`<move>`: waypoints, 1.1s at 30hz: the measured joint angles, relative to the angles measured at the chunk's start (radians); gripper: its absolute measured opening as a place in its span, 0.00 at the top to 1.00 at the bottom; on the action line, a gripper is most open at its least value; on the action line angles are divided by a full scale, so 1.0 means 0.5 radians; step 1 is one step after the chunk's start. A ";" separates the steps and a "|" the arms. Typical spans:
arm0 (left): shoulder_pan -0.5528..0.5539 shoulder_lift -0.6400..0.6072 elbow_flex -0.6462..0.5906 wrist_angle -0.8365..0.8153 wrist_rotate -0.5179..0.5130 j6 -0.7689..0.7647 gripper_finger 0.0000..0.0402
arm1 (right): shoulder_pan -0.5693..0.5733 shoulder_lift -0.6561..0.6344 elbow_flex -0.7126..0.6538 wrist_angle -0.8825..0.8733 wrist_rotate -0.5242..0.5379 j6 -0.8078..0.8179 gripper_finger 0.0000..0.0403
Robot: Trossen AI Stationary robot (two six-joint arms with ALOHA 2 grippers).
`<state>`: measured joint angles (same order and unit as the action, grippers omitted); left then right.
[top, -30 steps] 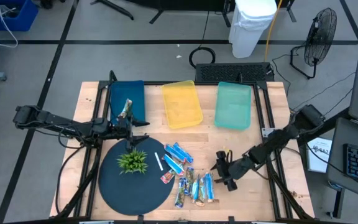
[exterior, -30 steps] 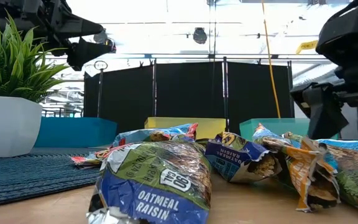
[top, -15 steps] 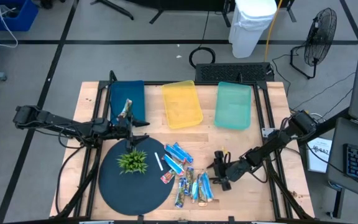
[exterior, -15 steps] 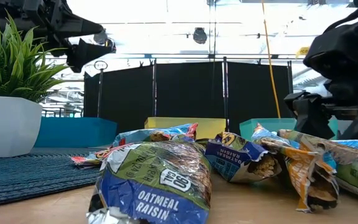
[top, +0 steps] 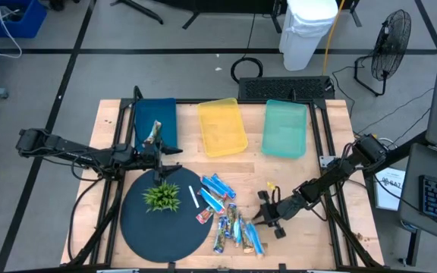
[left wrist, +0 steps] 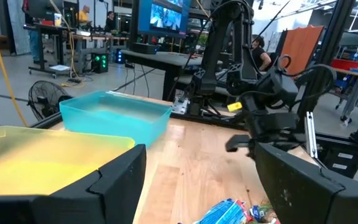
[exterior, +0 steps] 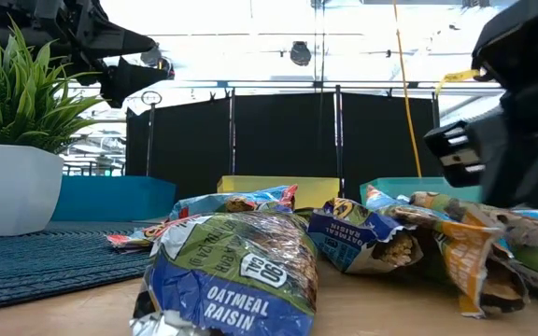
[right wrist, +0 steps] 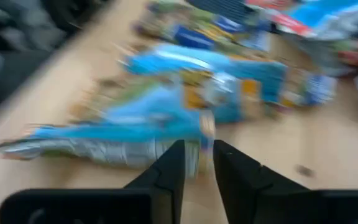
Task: Pick and place Granola Bars by type
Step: Put the yellow granola bar into the blue bin
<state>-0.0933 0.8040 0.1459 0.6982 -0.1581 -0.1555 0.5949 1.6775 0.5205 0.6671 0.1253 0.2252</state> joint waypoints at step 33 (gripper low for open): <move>0.000 0.000 0.000 0.000 -0.001 -0.008 0.27 | -0.012 0.001 0.330 -0.523 -0.508 0.033 0.98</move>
<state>-0.0933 0.8040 0.1459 0.6983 -0.1585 -0.1596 0.5892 1.6779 0.6853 0.4057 -0.1288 0.2416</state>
